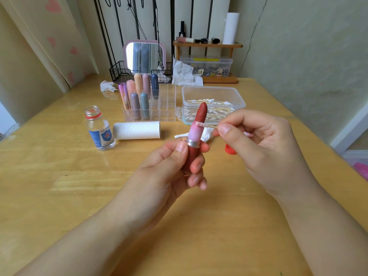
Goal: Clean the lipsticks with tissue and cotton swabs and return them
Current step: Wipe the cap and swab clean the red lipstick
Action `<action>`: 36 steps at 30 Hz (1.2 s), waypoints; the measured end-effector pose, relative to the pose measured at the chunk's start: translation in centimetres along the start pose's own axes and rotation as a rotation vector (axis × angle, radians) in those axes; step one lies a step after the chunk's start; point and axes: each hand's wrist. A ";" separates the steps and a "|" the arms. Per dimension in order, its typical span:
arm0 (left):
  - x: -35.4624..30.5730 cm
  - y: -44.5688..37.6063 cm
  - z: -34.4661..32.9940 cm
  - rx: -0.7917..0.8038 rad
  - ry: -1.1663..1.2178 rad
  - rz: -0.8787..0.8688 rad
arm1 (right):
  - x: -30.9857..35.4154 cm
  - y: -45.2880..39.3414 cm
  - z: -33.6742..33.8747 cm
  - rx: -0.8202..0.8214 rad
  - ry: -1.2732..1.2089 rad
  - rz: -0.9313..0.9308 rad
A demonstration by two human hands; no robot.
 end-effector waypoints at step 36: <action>-0.2 -0.1 0.6 -0.084 -0.201 -0.087 | 0.1 0.3 -1.1 0.076 0.051 -0.025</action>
Point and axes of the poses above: each hand's wrist, its own y-axis away from the middle knuckle, its own z-axis out of the back of the hand, x = y × z, and after that the axes turned 10 degrees about x, right-handed
